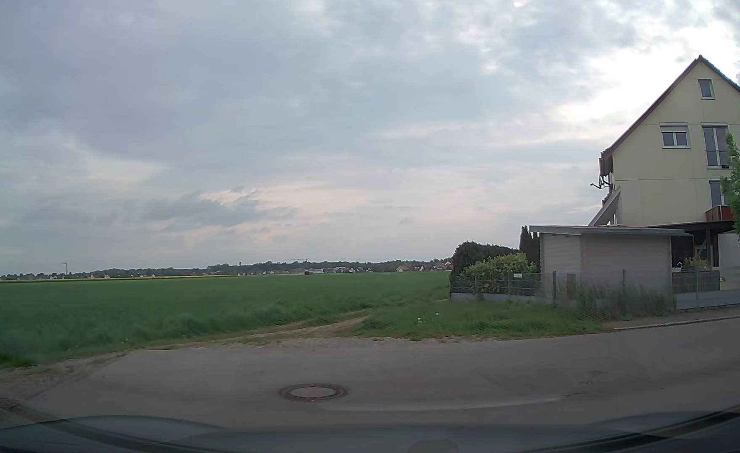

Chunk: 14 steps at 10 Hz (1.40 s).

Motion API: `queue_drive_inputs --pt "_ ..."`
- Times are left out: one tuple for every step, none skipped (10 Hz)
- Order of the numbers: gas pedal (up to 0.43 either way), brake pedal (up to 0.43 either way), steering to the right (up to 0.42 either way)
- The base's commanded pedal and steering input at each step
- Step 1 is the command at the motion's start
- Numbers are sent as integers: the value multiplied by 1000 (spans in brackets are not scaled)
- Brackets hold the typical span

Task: Follow the waypoints while adhering to traffic rules and regulations

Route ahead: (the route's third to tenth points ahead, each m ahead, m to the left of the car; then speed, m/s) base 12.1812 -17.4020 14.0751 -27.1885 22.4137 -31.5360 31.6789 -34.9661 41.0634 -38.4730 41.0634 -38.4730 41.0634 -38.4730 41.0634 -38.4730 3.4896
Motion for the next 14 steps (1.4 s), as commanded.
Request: queue_drive_inputs --pt "47 0 374" --pt "47 0 394" --pt "59 0 417" --pt "59 0 434" --pt "67 0 459" --pt "67 0 481" --pt "79 0 508" --pt "79 0 538" --pt "79 0 556" --pt "79 0 563" --pt "79 0 570" --pt "79 0 573" --pt "79 0 575" --pt "79 0 575"
